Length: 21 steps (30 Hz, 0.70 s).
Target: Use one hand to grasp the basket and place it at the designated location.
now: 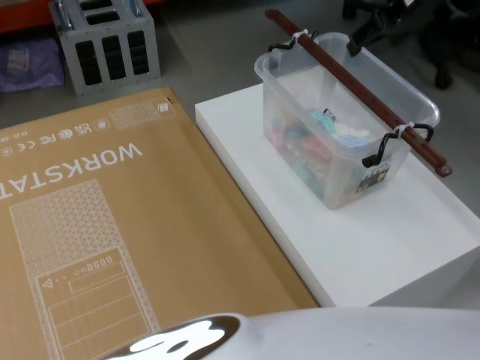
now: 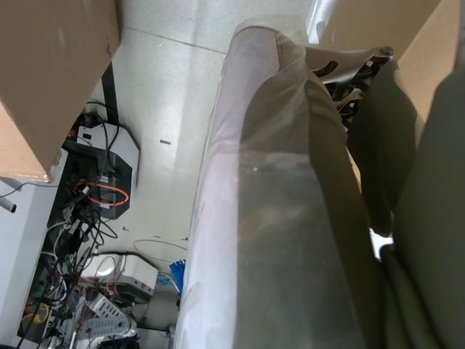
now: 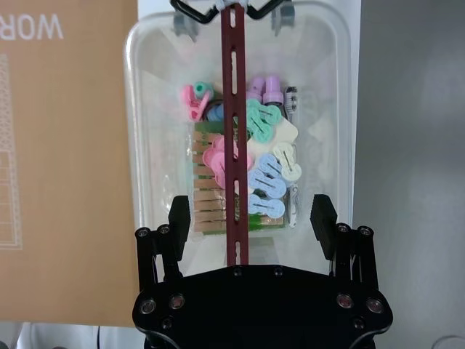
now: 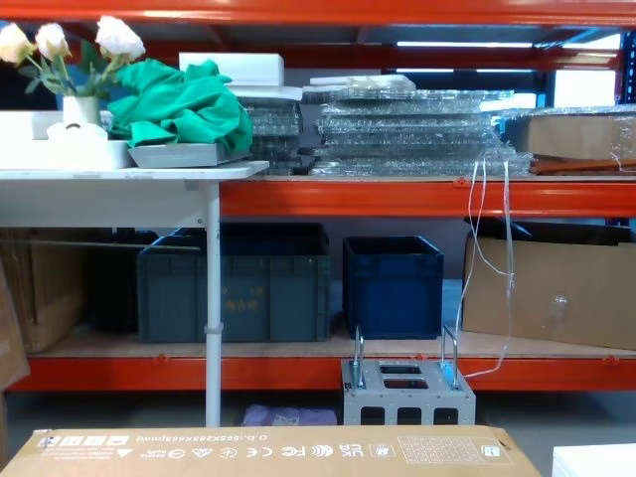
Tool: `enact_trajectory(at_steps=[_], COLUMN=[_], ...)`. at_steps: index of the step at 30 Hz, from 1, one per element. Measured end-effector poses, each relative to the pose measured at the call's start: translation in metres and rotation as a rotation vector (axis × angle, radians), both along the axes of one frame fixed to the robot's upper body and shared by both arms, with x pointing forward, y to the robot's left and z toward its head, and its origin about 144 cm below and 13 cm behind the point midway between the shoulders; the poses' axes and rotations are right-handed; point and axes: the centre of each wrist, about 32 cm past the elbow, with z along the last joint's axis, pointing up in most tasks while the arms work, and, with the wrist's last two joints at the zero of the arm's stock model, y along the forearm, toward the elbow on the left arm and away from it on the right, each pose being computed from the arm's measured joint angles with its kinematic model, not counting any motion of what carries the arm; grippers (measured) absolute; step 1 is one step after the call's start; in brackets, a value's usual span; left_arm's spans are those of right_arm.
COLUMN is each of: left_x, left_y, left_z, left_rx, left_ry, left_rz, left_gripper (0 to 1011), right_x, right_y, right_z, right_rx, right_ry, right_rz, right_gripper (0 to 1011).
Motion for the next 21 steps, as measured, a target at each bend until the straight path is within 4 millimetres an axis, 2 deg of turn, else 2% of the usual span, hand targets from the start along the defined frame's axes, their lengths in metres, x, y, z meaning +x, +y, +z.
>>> enact_trajectory(at_steps=[8,21], left_x=[0.0,0.0], left_y=[0.0,0.0], left_z=[0.0,0.0], left_rx=[0.0,0.0], left_ry=[0.0,0.0], left_rz=[0.0,0.0], left_gripper=[0,0], right_x=[-0.021,-0.024], right_y=[-0.005,-0.005], right_z=[0.026,0.031], right_rx=[0.016,0.03], right_ry=[-0.07,-0.087], right_rz=[0.002,0.007], right_gripper=[1000,1000])
